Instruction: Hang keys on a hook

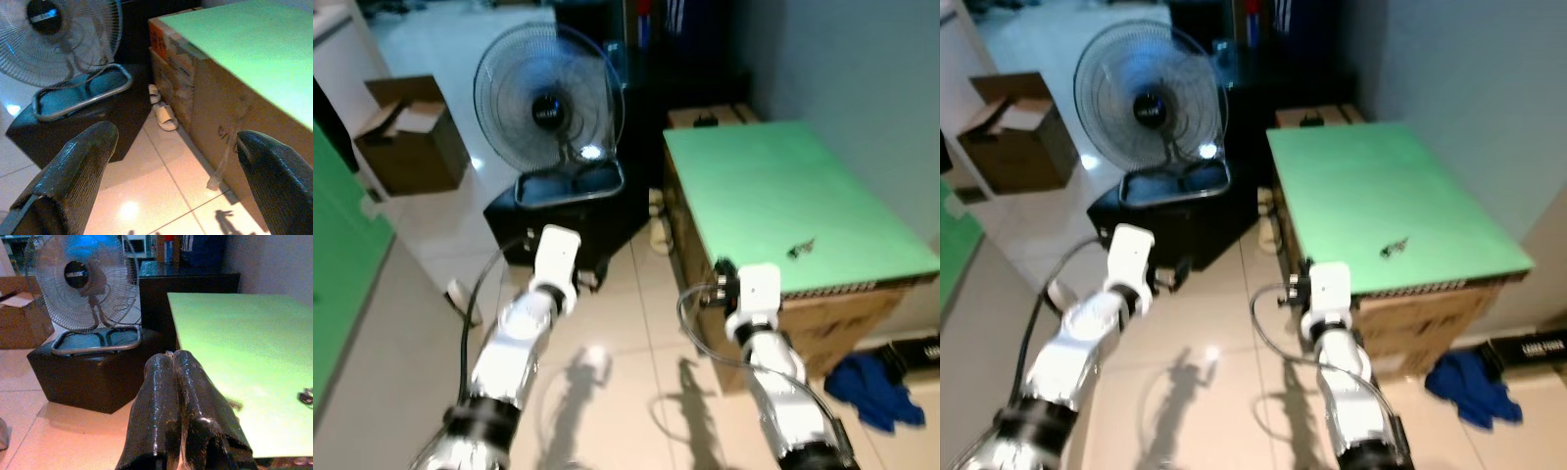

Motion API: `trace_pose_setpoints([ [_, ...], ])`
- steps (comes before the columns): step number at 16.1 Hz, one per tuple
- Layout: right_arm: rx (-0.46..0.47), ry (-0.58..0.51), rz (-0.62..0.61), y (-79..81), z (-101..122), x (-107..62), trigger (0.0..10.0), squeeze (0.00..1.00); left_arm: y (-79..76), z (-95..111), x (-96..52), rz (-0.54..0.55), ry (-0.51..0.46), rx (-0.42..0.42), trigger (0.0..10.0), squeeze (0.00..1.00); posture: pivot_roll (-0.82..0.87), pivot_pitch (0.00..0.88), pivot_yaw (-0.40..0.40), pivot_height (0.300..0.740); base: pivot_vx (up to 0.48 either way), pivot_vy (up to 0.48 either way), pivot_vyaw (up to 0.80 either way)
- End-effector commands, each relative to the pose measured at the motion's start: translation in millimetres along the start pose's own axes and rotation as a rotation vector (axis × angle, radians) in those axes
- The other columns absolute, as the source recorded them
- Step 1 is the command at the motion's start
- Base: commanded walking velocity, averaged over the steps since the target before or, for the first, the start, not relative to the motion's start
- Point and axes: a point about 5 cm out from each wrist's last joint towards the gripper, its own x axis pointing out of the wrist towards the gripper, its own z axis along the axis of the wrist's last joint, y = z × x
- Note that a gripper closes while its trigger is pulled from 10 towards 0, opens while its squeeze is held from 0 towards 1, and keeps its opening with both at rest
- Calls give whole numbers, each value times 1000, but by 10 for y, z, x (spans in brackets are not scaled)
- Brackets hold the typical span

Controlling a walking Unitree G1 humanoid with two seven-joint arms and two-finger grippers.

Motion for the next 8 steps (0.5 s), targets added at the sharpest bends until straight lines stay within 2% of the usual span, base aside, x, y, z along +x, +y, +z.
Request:
trace_pose_setpoints([
  [1,-14,-26,48,79,88,79,10000,0,88,-58,-22,43,20,-1,10000,0,-10,0,43,740,0,0,450],
  [4,-17,-30,52,56,149,173,10000,0,113,-65,-64,60,5,-27,10000,0,13,0,23,740,0,0,450],
  [7,-22,-13,74,68,107,158,10000,0,78,-95,-117,47,-18,-16,10000,0,33,0,8,740,0,0,454],
  [8,-17,-8,73,70,102,164,10000,0,84,-73,-127,54,-37,-35,10000,0,39,0,4,740,0,0,456],
])
